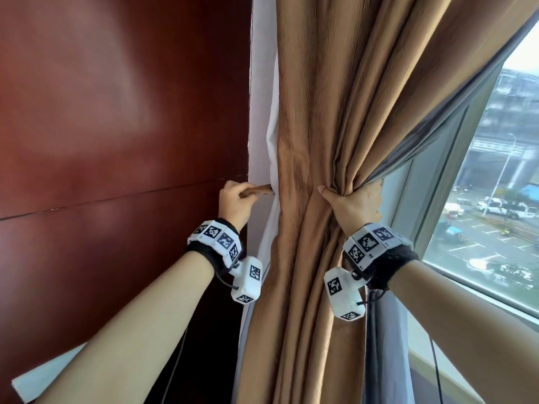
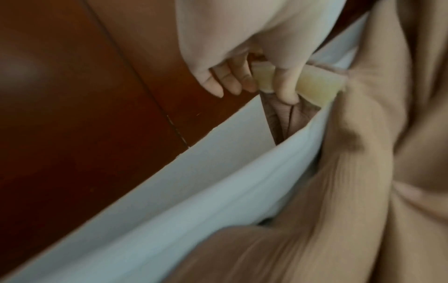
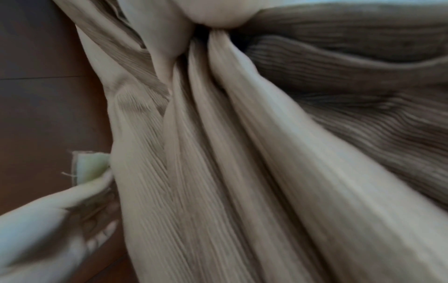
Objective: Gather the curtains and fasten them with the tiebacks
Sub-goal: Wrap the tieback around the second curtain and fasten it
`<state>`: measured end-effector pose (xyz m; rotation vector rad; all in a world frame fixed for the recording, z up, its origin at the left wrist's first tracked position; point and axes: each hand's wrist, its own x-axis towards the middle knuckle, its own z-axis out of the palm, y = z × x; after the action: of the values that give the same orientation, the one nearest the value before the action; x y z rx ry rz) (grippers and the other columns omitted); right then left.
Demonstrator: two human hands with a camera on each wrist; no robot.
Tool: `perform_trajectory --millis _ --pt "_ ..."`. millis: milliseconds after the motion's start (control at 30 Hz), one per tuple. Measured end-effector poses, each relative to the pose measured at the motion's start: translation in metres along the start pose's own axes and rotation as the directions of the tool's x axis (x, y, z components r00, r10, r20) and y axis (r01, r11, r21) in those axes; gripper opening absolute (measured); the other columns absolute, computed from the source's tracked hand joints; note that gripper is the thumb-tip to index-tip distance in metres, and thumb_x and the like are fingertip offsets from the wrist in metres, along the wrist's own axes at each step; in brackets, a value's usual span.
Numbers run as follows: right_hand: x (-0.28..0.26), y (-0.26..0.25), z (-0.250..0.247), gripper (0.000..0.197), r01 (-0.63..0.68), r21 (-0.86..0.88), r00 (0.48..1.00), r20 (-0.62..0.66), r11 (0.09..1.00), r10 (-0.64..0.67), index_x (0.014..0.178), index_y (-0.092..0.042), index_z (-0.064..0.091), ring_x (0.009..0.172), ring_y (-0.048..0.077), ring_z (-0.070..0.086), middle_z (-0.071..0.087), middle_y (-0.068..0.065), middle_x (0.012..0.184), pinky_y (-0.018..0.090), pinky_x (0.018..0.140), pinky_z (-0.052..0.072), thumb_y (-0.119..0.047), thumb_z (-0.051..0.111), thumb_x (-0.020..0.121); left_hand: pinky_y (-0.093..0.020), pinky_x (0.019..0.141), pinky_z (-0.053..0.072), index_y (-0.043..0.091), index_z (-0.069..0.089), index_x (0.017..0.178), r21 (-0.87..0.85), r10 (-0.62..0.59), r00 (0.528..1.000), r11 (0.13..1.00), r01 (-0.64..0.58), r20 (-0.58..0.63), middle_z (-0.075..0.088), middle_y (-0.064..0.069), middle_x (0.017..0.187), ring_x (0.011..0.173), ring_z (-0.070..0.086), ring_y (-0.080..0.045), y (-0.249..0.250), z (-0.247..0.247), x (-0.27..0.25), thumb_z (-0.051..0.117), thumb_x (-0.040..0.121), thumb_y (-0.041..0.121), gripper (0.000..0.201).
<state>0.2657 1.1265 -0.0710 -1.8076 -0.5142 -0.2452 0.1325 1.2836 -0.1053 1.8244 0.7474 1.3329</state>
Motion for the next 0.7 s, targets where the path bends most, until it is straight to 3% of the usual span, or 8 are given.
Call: perform_trajectory --millis 100,200,300,367,500,700 --pt "0.005 0.002 0.002 0.1 -0.002 0.036 1.0 -0.01 0.999 0.002 0.135 -0.015 0.028 0.131 0.029 0.039 0.044 0.004 0.139 0.052 0.109 0.03 -0.05 0.08 0.057 -0.02 0.086 0.043 -0.002 0.067 0.105 -0.25 -0.169 0.985 0.955 0.158 -0.023 0.057 -0.008 0.107 0.103 0.057 -0.018 0.002 -0.007 0.002 0.065 0.086 0.013 0.024" --pt "0.01 0.005 0.003 0.097 0.015 0.065 1.0 -0.021 0.998 -0.014 0.134 -0.018 0.032 0.128 0.028 0.044 0.047 0.002 0.137 0.052 0.107 0.033 -0.05 0.08 0.055 -0.018 0.075 0.045 0.008 0.063 0.114 -0.497 -0.314 0.948 0.817 0.293 0.041 0.064 0.001 0.093 0.084 0.058 -0.007 0.006 -0.014 0.0 0.061 0.09 0.012 0.024" --pt "0.016 0.008 0.0 0.091 0.04 0.123 0.999 -0.03 0.992 -0.037 0.131 -0.018 0.036 0.121 0.028 0.051 0.053 0.001 0.132 0.049 0.104 0.039 -0.047 0.08 0.056 -0.02 0.072 0.048 0.009 0.06 0.115 -0.641 -0.434 0.895 0.659 0.393 0.102 0.063 0.001 0.087 0.081 0.059 -0.008 0.002 -0.024 0.004 0.059 0.092 0.017 0.024" --pt "0.02 0.01 -0.002 0.086 0.045 0.14 0.999 -0.023 0.989 -0.042 0.13 -0.018 0.038 0.118 0.027 0.054 0.055 0.001 0.13 0.043 0.101 0.043 -0.043 0.08 0.06 -0.02 0.066 0.047 0.01 0.06 0.111 -0.667 -0.506 0.859 0.613 0.423 0.08 0.061 0.0 0.085 0.077 0.058 -0.01 -0.002 -0.033 0.007 0.061 0.091 0.019 0.021" --pt "0.022 0.013 -0.005 0.079 0.068 0.167 0.998 -0.013 0.984 -0.067 0.131 -0.018 0.039 0.119 0.023 0.053 0.055 -0.001 0.13 0.025 0.092 0.038 -0.033 0.08 0.065 -0.018 0.057 0.044 0.012 0.062 0.102 -0.688 -0.577 0.816 0.599 0.41 -0.015 0.056 0.0 0.081 0.07 0.051 -0.008 -0.005 -0.042 0.007 0.063 0.09 0.02 0.015" --pt "0.025 0.009 -0.024 0.068 0.02 0.075 1.0 -0.001 0.997 -0.02 0.132 -0.013 0.04 0.117 0.03 0.053 0.055 0.007 0.131 0.026 0.081 0.035 -0.033 0.072 0.077 -0.018 0.062 0.043 0.012 0.066 0.102 -0.654 -0.548 0.811 0.693 0.305 -0.203 0.054 0.004 0.072 0.065 0.049 -0.006 -0.007 -0.073 -0.003 0.063 0.089 0.017 0.015"
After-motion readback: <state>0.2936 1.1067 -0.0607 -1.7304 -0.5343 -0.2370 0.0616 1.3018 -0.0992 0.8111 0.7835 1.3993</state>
